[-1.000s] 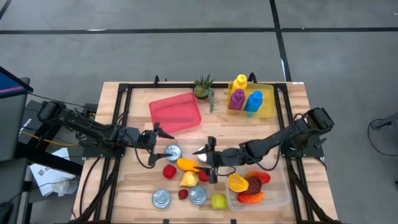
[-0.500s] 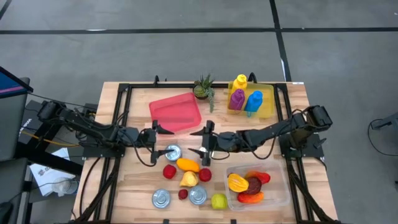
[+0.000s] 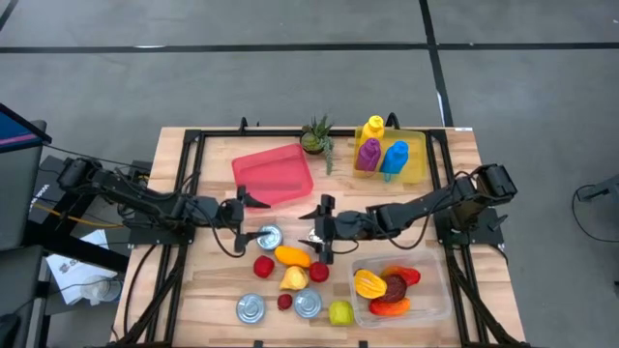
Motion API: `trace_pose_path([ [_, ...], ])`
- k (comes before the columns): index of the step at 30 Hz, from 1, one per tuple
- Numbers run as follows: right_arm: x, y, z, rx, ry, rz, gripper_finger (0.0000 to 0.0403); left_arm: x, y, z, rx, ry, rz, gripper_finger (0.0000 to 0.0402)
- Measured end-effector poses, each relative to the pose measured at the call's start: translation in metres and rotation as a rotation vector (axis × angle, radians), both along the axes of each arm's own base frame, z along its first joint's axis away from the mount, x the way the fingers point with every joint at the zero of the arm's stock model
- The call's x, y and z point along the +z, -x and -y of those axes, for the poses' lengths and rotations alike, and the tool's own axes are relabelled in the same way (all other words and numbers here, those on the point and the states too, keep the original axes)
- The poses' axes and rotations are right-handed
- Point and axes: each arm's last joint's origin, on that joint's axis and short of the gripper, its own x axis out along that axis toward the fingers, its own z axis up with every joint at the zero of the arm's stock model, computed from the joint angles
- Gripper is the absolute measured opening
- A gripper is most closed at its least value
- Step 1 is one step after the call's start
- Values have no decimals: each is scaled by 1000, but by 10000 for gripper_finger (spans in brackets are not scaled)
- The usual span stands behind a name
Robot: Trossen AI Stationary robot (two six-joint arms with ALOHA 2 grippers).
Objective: Pick & Place Food Item
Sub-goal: Put the left red tomato into the transparent bin
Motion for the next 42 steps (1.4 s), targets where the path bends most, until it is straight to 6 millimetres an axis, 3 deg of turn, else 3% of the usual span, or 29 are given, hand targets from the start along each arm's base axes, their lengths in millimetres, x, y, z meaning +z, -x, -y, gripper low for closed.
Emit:
trace_pose_path([
  [4, -4, 2, 1, -13, -5, -39, 281, -6, 4, 8, -19, 60, -112, 353],
  [12, -4, 2, 1, -12, -4, -45, 281, 8, 11, 33, -98, 107, -268, 353],
  [16, -4, 2, 1, -10, 3, -45, 281, 0, 13, 44, -115, 150, -339, 353],
  [24, -5, 2, 1, -10, 5, -53, 282, -25, 2, 73, -178, 136, -467, 353],
  [28, -5, 2, 1, -11, 5, -53, 282, -26, -8, 84, -192, 106, -498, 353],
  [42, -5, 2, 1, -13, -1, -51, 281, -35, -25, 94, -183, -41, -614, 354],
])
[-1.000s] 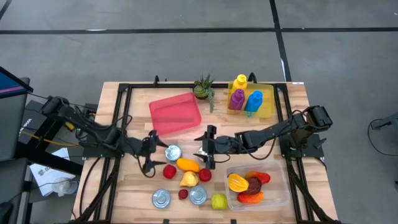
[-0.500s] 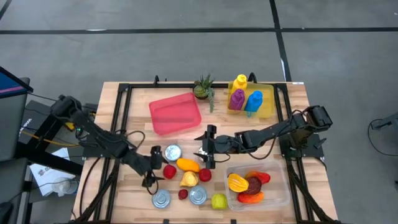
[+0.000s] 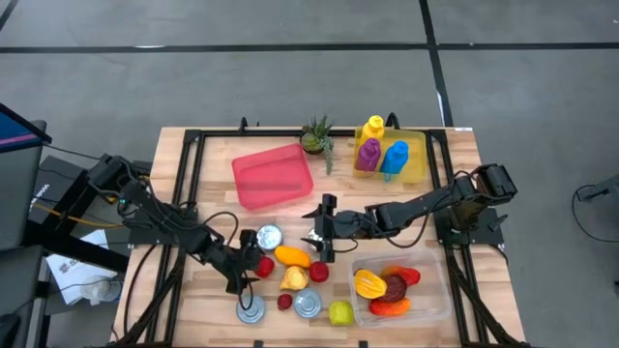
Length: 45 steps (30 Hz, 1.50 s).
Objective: Pick & Place Food Item
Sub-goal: Put the left red tomato into the transparent bin
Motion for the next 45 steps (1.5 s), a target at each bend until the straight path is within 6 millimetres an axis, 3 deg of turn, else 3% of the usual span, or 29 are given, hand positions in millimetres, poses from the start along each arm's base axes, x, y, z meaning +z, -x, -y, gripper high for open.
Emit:
trace_pose_path([
  [18, 1, -1, 0, 1, -4, 16, 282, 0, -1, 0, -2, 12, -2, 353],
  [29, 2, -1, 0, 1, -6, 26, 282, -24, -9, 3, 9, -22, -61, 325],
  [37, 2, -1, 0, 1, -5, 25, 282, 0, -5, 0, 47, -21, 60, 265],
  [45, 8, -2, -10, 40, 5, 90, 282, 28, 1, -5, 163, -42, 353, 266],
])
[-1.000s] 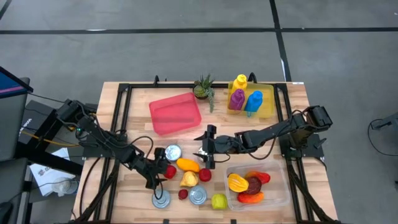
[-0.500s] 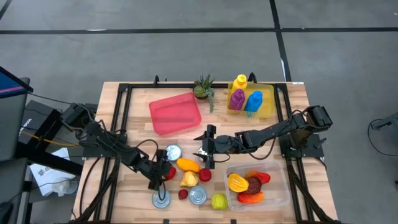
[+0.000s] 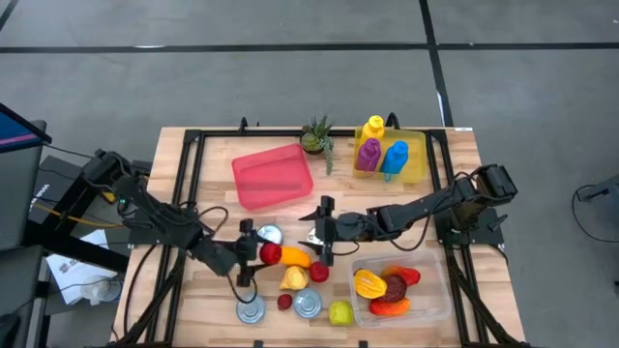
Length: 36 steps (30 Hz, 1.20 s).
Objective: Pick & Place Food Item
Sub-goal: Put the left red tomato into the transparent bin
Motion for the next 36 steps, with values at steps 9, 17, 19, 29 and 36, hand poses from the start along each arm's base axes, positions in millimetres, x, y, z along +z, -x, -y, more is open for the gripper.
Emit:
trace_pose_path([
  [9, 8, 4, -24, 81, 146, 72, 282, 1, 7, -23, 39, 74, 308, 262],
  [17, -17, 5, -51, -57, 627, -25, 282, 7, 4, -49, 8, 219, 488, 262],
  [19, -28, 4, -55, -76, 706, -50, 282, 10, 1, -54, -13, 263, 519, 262],
  [29, -40, -13, -60, -221, 960, 30, 282, 11, -13, -77, -61, 401, 582, 262],
  [36, -33, -13, -58, -273, 986, 51, 282, 13, -14, -87, -29, 398, 611, 262],
])
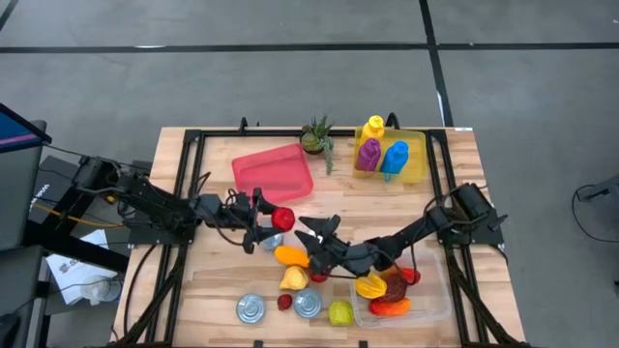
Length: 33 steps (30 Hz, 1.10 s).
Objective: Pick & Place Food Item
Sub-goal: Put the left red tomato into the transparent bin
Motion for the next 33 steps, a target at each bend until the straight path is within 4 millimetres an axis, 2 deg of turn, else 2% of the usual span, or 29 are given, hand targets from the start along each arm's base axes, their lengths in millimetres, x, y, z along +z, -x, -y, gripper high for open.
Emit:
trace_pose_path([
  [9, 1, -5, 11, -33, 27, -22, 285, 4, -2, -12, 21, 7, 41, 262],
  [15, 24, -18, 18, -250, 3, -16, 333, 4, -2, -15, 26, 6, 41, 262],
  [21, 41, -29, 10, -281, -22, -62, 394, 5, -2, -15, 23, -5, 47, 262],
  [33, 35, -24, -6, -248, -86, -79, 399, 8, -2, -25, 38, -8, 84, 263],
])
